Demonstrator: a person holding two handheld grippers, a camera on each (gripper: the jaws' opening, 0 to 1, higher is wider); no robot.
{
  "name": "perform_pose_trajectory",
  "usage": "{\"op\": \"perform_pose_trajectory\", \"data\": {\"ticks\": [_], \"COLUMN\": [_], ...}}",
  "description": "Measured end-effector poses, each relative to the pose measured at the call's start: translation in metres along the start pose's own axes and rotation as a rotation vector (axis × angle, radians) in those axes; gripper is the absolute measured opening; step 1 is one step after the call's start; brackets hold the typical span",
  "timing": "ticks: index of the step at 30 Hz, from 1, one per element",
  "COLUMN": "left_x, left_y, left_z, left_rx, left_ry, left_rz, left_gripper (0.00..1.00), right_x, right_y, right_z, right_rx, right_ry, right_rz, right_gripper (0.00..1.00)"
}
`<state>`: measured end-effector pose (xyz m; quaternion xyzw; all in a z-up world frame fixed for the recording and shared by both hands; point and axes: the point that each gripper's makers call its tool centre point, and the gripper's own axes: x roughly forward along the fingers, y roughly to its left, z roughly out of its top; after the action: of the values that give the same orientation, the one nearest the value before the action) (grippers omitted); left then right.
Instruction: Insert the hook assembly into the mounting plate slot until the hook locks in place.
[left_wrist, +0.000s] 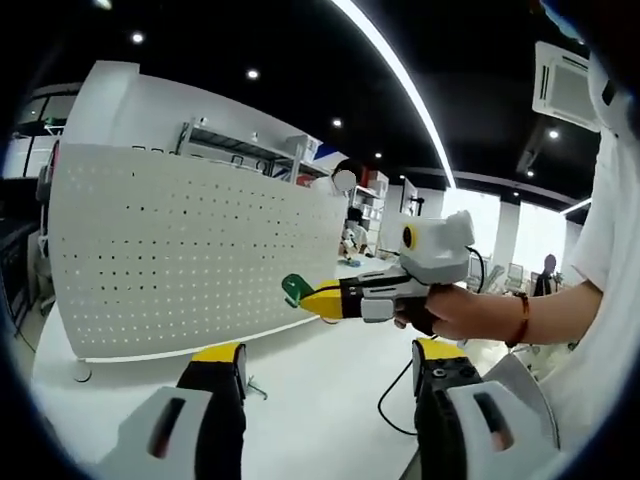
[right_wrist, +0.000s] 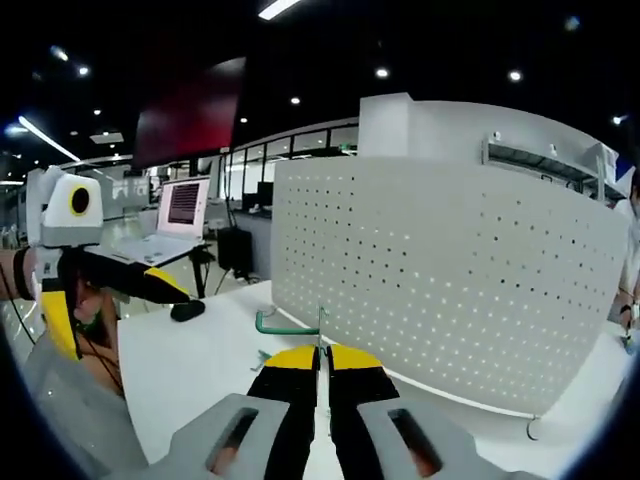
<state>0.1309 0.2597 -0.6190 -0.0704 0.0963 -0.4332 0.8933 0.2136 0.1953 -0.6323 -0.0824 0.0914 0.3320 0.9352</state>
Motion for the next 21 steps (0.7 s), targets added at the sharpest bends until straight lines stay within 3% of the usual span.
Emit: {"op": "perform_pose_trajectory", "data": {"ticks": [6,16,19,21], "left_x": [0.004,0.007,0.008,0.007], "left_y": [0.000,0.000,0.004,0.003], "left_z": [0.008,0.018,0.019,0.025], "left_rx": [-0.080,-0.168,-0.236,-0.298], "left_ry": [-0.061,-0.108,-0.119,-0.162], "left_rz": [0.004,-0.001,0.017,0.001], "left_gripper": [0.67,0.65,0.65,0.67], "right_x": [0.000,-0.002,-0.002,-0.002], "right_y": [0.010,0.023,0.024,0.025], "right_z": [0.005,0.015,0.016,0.016], "right_rx": [-0.004,-0.031,-0.037,-0.034], "right_ry": [-0.021,-0.043,-0.045,-0.046], "right_rz": [0.023,0.050,0.051,0.053], "right_gripper": [0.01,0.01,0.01,0.01]}}
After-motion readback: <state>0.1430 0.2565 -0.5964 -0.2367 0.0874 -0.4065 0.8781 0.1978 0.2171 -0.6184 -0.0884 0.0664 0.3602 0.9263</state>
